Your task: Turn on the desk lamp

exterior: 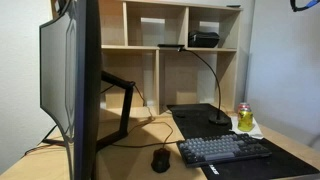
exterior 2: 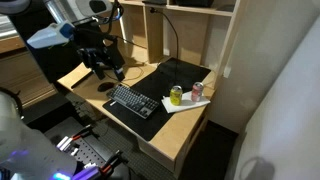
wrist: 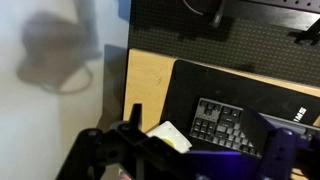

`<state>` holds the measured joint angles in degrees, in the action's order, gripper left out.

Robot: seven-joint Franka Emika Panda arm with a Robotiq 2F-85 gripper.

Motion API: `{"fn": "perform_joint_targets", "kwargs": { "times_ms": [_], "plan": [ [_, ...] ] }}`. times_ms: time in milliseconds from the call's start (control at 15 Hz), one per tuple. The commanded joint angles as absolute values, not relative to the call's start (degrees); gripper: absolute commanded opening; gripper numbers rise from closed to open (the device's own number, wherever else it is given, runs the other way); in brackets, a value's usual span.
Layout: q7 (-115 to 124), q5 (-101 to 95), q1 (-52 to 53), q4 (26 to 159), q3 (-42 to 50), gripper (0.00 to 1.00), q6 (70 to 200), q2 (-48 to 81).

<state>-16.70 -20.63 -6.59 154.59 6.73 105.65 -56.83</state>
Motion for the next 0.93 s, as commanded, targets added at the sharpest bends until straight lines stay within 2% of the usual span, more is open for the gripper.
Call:
{"fn": "perform_joint_targets", "kwargs": {
  "times_ms": [0,400,867],
  "plan": [
    [-16.03,-21.27,-5.55,154.39,7.42,1.00,105.21,-56.86],
    [-10.96,-2.37,10.02,156.94,0.67,1.00,116.01,-50.29],
    [-10.40,-2.66,9.49,156.61,0.29,1.00,114.61,-51.96]
  ]
}}
